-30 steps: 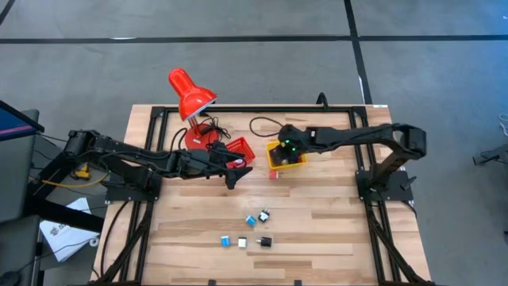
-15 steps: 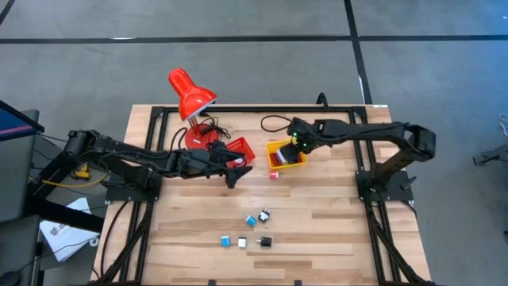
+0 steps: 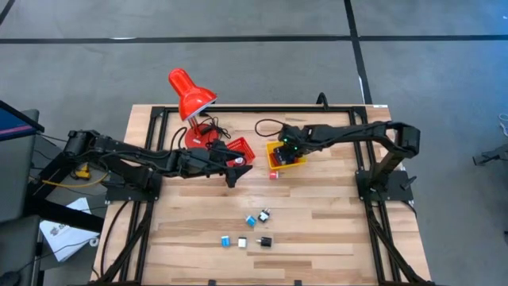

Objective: Pick & Place Office items
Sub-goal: Adjust the digital timers in the yellow bin

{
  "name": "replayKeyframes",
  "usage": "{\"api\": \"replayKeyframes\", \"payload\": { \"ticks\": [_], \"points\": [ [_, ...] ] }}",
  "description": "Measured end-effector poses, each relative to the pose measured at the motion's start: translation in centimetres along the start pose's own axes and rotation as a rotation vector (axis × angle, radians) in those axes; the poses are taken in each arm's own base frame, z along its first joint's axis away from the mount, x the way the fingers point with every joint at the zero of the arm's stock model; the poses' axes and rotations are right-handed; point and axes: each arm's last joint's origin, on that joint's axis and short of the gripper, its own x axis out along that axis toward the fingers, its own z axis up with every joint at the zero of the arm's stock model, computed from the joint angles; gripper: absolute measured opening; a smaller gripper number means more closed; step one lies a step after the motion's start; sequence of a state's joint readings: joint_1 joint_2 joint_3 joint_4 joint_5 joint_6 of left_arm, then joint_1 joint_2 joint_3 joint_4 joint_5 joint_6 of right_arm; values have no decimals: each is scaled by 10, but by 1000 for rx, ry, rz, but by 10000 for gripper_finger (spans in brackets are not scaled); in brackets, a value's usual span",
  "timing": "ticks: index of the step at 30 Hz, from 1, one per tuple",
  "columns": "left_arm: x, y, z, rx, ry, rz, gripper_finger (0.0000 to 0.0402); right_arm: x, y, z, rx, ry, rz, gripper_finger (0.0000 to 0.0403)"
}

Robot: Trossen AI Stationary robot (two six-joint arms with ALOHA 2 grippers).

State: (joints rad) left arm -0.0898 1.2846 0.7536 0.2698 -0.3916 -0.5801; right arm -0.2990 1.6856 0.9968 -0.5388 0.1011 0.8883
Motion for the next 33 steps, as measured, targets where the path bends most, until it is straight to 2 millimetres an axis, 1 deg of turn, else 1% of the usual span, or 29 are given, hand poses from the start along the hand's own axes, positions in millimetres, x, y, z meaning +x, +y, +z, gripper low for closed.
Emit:
{"api": "replayKeyframes", "payload": {
  "ticks": [7, 12, 17, 27, 30, 33],
  "points": [
    [0, 0, 0, 0, 0, 0, 340, -6, 5, 3, 3, -81, 47, 282],
    [0, 0, 0, 0, 0, 0, 340, -4, 5, 7, 8, -95, 65, 282],
    [0, 0, 0, 0, 0, 0, 340, -5, 12, 4, -37, -113, 104, 282],
    [0, 0, 0, 0, 0, 0, 340, -2, 7, 6, -34, -94, 70, 281],
    [0, 0, 0, 0, 0, 0, 340, -2, 7, 5, -38, -92, 68, 269],
    [0, 0, 0, 0, 0, 0, 340, 0, 8, 5, -41, -90, 71, 245]
  ]
}}
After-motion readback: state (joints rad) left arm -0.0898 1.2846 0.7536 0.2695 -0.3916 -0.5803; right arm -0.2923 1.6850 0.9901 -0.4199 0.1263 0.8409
